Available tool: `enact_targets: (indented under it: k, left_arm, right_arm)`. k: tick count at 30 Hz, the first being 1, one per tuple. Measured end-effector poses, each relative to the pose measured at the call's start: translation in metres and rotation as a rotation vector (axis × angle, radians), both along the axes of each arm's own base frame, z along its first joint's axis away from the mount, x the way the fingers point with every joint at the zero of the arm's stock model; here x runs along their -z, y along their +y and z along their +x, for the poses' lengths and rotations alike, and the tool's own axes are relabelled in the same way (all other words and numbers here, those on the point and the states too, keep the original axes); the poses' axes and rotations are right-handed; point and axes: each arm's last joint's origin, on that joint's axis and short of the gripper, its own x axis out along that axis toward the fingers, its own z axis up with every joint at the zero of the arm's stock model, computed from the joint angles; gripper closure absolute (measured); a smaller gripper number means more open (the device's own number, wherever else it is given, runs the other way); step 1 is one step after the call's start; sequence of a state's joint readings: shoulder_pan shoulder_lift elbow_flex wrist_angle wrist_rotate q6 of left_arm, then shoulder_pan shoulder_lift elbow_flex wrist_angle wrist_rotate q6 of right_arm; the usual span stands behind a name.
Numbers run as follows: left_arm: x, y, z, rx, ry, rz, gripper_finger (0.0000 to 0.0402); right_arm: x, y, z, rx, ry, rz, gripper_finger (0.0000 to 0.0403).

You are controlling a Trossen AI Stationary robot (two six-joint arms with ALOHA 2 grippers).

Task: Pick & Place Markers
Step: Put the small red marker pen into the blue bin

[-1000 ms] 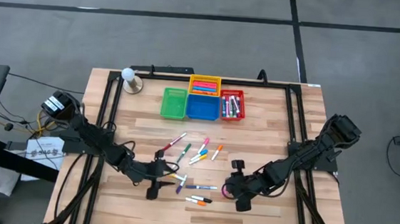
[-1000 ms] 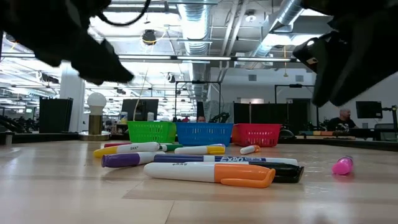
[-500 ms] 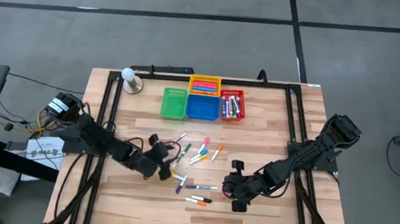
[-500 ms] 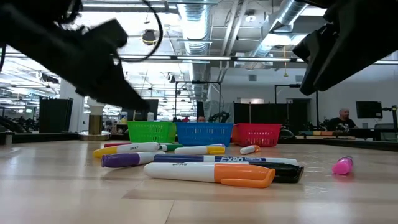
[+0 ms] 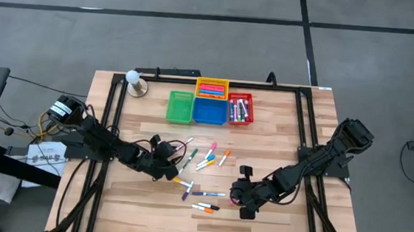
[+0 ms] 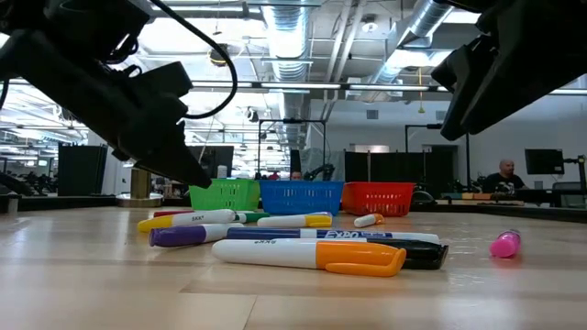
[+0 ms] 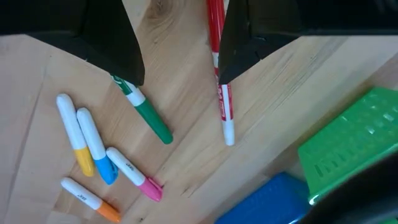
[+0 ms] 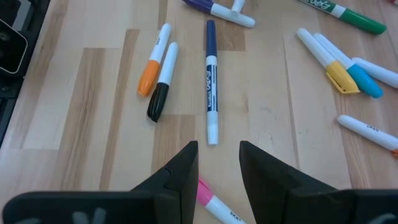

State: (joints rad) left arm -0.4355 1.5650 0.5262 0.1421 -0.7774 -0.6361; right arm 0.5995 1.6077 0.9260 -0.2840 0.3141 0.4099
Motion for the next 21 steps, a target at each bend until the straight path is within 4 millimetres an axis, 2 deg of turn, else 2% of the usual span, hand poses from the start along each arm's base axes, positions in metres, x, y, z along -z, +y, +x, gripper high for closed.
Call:
enact_targets:
  k: [7, 14, 18, 21]
  left_arm:
    - [0.0, 0.001, 0.0, -0.006, 0.002, 0.006, 0.0197]
    - [0.0, 0.002, 0.0, -0.01, -0.001, -0.006, 0.0197]
    - [0.003, -0.001, 0.001, 0.088, 0.057, -0.116, 0.0197]
    - [0.004, 0.001, 0.003, 0.143, 0.094, -0.165, 0.0197]
  right_arm:
    - [0.0, 0.0, 0.0, -0.016, -0.005, -0.022, 0.0296]
    - [-0.002, -0.005, 0.002, 0.075, -0.077, -0.132, 0.0296]
    - [-0.002, -0.005, 0.002, 0.08, -0.08, -0.132, 0.0296]
    - [-0.01, -0.012, 0.002, 0.11, -0.117, -0.169, 0.0296]
